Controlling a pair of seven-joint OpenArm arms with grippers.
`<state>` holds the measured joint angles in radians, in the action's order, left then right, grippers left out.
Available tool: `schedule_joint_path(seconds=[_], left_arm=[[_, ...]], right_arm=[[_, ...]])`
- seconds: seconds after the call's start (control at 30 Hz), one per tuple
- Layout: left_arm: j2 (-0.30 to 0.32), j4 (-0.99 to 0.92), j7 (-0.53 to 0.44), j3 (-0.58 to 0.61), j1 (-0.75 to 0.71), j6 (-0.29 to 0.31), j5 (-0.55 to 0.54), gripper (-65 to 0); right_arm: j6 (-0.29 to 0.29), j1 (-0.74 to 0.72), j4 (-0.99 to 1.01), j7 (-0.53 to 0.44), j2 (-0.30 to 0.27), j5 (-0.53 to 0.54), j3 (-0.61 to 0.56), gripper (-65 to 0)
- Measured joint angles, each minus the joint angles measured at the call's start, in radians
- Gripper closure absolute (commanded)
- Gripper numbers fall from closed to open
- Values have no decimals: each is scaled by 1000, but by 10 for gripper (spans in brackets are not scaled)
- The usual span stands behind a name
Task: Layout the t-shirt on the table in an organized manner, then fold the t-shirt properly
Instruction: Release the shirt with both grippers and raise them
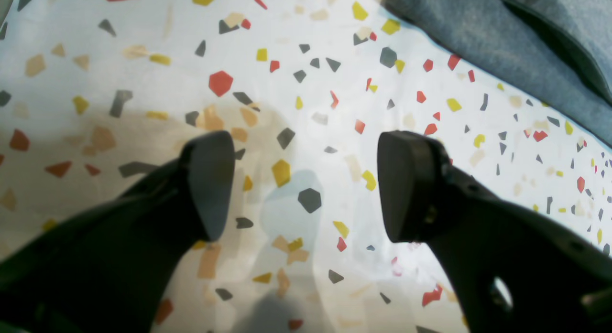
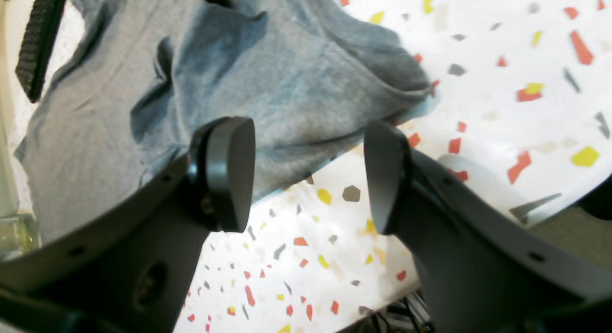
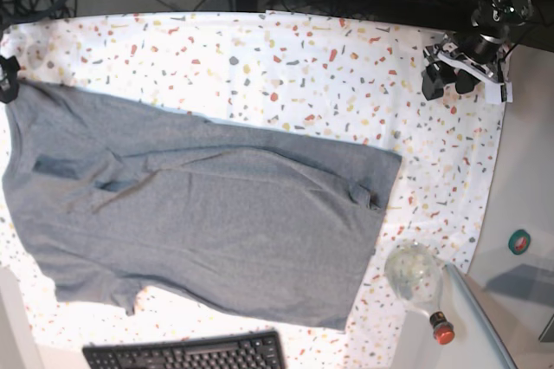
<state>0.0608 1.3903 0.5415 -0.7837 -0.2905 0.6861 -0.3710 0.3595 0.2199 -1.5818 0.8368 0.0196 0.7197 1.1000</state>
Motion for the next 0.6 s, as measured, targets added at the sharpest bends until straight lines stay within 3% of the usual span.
schedule_joint_path(seconds=[0.2, 0.37, 0.47, 0.6], left_arm=[[-3, -1, 0, -6, -8, 0, 0, -448], [5, -1, 0, -8, -8, 0, 0, -448], [3, -23, -3, -7, -9, 4, -3, -448], [15, -60, -4, -8, -18, 2, 0, -448]], right_arm=[[-1, -39, 107, -49, -206, -182, -222, -327], [7, -80, 219, -73, -235, -286, -317, -327], [5, -78, 259, -77, -282, -341, -423, -327], [11, -113, 267, -176, -301, -366, -562, -327]])
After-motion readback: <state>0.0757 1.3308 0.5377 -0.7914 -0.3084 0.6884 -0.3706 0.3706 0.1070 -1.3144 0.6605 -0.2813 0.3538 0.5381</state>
